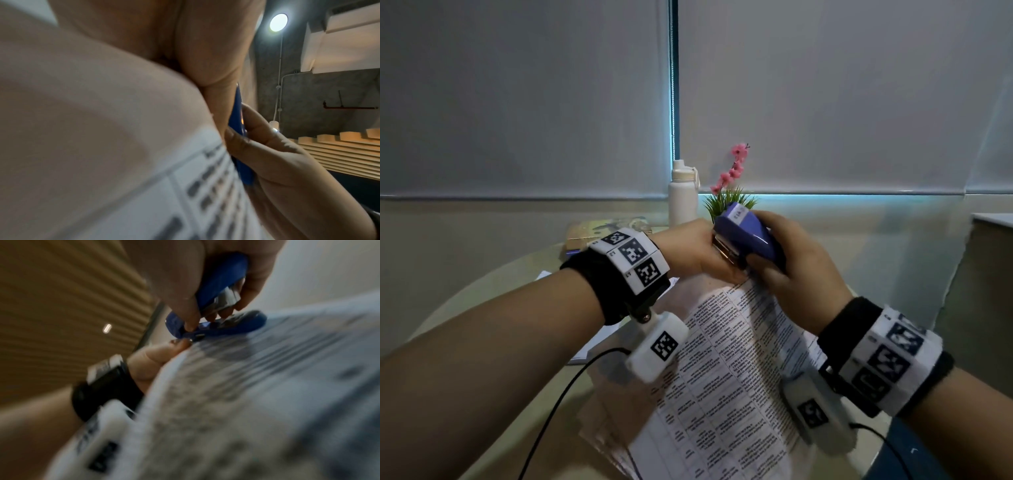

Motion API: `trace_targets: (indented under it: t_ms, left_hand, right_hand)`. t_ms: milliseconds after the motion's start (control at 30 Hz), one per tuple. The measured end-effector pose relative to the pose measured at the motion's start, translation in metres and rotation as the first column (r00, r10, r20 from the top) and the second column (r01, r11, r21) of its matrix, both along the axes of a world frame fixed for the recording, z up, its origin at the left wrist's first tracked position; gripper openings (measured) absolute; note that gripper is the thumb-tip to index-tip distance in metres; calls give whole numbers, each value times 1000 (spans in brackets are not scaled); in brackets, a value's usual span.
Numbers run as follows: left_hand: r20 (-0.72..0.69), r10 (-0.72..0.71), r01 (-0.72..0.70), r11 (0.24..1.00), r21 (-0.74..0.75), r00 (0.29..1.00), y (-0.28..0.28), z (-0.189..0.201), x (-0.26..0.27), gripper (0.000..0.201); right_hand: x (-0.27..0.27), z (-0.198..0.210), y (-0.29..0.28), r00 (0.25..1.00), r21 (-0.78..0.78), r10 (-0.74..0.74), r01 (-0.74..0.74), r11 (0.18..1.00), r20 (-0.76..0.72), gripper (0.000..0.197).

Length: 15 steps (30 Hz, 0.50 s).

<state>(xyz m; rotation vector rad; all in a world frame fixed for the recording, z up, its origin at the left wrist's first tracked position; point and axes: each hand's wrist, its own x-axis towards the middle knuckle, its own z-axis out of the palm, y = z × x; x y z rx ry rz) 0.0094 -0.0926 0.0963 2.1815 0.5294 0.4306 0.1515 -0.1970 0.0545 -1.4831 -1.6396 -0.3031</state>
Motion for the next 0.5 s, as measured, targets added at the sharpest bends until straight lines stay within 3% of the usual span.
trace_targets:
  t_ms: [133, 200, 300, 367, 500]
  left_hand:
    - [-23, 96, -95, 995, 19, 995, 6, -8, -7, 18]
    - [-25, 171, -172, 985, -21, 985, 15, -14, -15, 24]
    - [41, 281, -279, 960, -36, 959, 28, -23, -29, 31]
    - [78, 326, -323, 945, -50, 942, 34, -30, -33, 24]
    - [146, 381, -376, 924, -65, 913, 47, -41, -48, 10]
  right_hand:
    - [9, -4, -6, 993, -36, -19, 15, 999, -113, 52]
    - [16, -5, -14, 946, -45, -16, 2, 999, -325, 49]
    - [33, -12, -39, 687, -11, 63, -103, 995, -724, 39]
    - [44, -20, -66, 552, 2, 68, -120, 993, -831, 30]
    - [66, -55, -130, 440, 27, 39, -34, 999, -897, 19]
